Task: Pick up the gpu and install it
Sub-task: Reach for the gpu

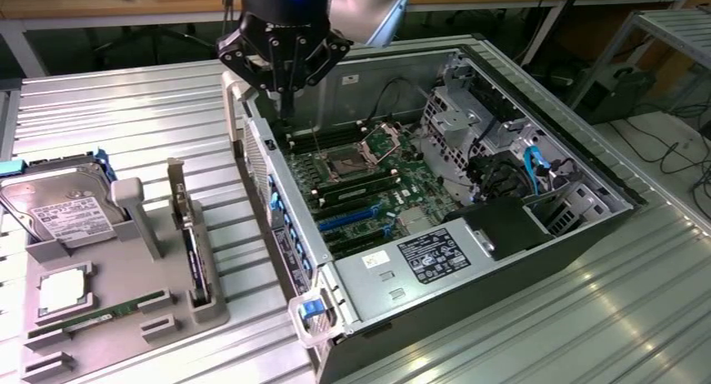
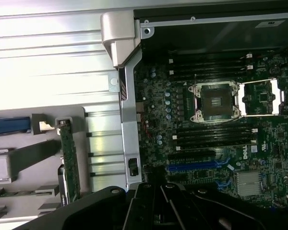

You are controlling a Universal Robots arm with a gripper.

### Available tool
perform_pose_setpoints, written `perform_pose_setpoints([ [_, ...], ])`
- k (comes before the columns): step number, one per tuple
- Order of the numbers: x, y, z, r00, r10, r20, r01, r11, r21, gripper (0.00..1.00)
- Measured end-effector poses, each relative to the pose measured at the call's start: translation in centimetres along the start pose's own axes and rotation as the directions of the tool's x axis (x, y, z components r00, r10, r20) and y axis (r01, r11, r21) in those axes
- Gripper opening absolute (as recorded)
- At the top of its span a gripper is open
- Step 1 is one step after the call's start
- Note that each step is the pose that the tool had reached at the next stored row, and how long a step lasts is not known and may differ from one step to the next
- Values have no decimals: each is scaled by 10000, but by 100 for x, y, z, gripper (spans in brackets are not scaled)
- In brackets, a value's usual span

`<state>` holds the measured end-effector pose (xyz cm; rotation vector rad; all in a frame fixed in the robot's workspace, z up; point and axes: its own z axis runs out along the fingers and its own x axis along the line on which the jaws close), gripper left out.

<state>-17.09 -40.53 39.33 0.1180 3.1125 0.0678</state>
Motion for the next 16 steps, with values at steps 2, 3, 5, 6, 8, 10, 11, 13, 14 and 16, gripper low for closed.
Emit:
perform_pose_setpoints([
  [2, 10, -3, 0, 10000, 0, -1, 0, 10000, 0, 11],
  [3, 15, -5, -1, 10000, 0, 0, 0, 10000, 0, 11],
  [5, 24, -9, -1, 10000, 0, 0, 0, 10000, -1, 11],
  [6, 29, -10, -1, 10000, 1, 0, -1, 10000, 0, 11],
  [8, 38, -13, -1, 10000, 0, 0, 0, 10000, -1, 11],
  [10, 45, -15, -2, 10000, 0, -1, 0, 10000, 0, 11],
  [11, 50, -16, -2, 10000, 0, 0, 0, 10000, 0, 11],
  [13, 58, -19, -3, 10000, 0, -1, 0, 10000, 0, 11],
  [14, 63, -21, -2, 10000, -1, 0, 1, 10000, 0, 11],
  [16, 71, -26, -3, 10000, -1, 0, 1, 10000, 0, 11],
])
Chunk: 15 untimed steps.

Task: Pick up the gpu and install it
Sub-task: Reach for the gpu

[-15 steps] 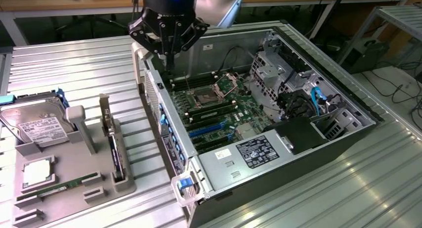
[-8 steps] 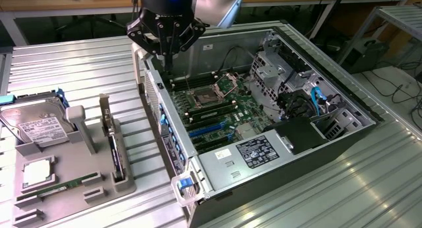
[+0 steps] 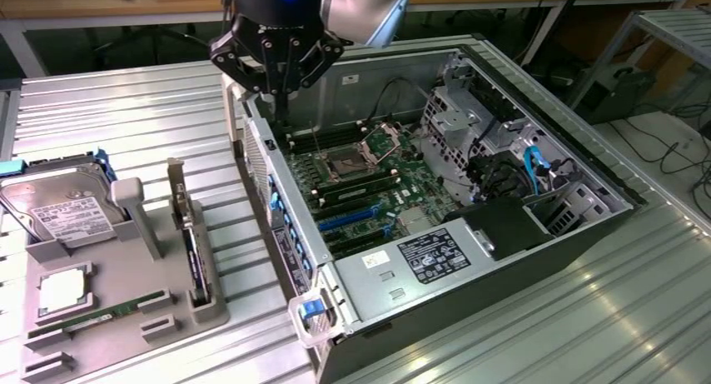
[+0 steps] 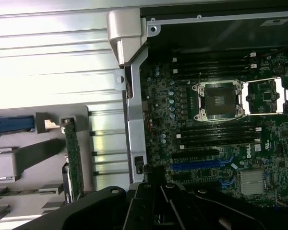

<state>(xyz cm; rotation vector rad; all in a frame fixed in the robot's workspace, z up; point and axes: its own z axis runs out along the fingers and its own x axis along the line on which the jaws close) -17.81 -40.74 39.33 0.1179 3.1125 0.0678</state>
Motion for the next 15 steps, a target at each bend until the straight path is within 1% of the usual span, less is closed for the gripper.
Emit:
perform_pose_setpoints([
  [8, 59, -38, -3, 10000, 1, 0, -1, 10000, -1, 11],
  [11, 115, -74, -5, 10000, -13, 3, 13, 10000, -5, 11],
  [15, 176, -102, -8, 10000, -78, -1, 78, 10000, -9, 11],
])
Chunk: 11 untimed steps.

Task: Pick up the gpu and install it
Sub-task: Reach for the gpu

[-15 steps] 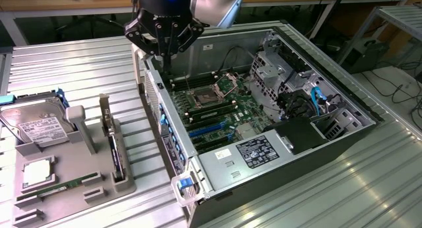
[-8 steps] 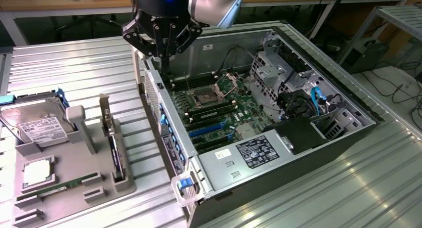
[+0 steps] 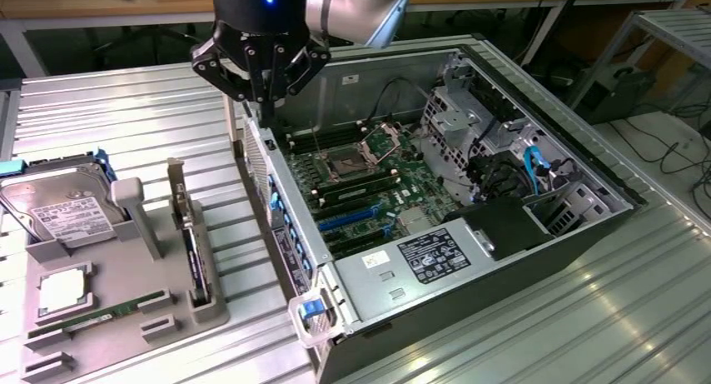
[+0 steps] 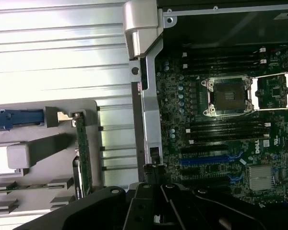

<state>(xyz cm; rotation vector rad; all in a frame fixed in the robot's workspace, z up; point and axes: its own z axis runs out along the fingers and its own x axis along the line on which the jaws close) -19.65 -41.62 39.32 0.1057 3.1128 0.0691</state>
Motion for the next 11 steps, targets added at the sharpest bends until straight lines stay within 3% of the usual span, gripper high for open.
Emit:
perform_pose_setpoints([
  [11, 155, -69, -6, 9992, -401, -17, 401, 9992, -14, 11],
])
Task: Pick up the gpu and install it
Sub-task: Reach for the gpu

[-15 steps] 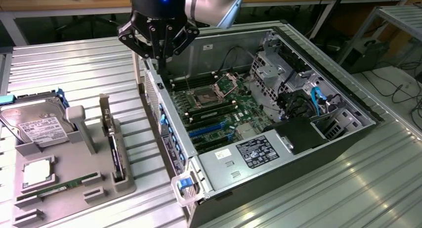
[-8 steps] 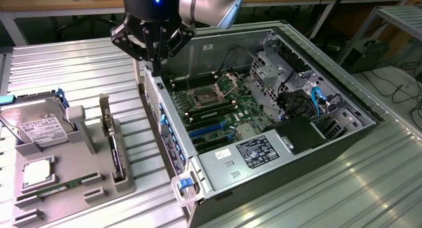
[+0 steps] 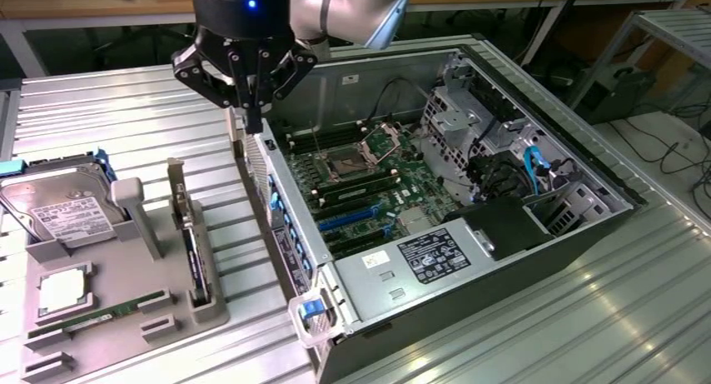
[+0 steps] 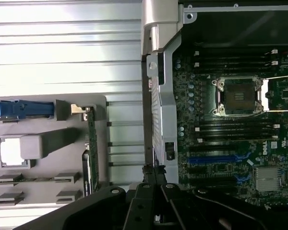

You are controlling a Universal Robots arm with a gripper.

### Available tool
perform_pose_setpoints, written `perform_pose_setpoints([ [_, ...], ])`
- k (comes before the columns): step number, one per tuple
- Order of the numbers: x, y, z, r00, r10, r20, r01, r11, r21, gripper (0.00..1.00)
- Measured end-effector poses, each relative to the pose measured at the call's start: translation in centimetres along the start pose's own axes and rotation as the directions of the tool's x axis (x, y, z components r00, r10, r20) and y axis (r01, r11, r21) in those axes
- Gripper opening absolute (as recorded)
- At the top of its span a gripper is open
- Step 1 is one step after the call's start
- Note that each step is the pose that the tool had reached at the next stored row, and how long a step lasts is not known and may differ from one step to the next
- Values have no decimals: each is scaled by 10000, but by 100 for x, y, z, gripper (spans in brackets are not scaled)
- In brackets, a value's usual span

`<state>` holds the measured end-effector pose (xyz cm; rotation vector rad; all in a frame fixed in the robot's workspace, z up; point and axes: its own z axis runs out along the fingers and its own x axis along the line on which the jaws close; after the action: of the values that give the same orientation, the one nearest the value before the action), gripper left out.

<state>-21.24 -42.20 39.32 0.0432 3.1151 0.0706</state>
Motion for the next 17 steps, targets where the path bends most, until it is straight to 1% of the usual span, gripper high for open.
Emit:
perform_pose_setpoints([
  [11, 132, -46, -5, 9997, -252, -12, 252, 9997, -6, 11],
  [17, 222, -79, -10, 9992, -399, -19, 399, 9992, -10, 11],
])
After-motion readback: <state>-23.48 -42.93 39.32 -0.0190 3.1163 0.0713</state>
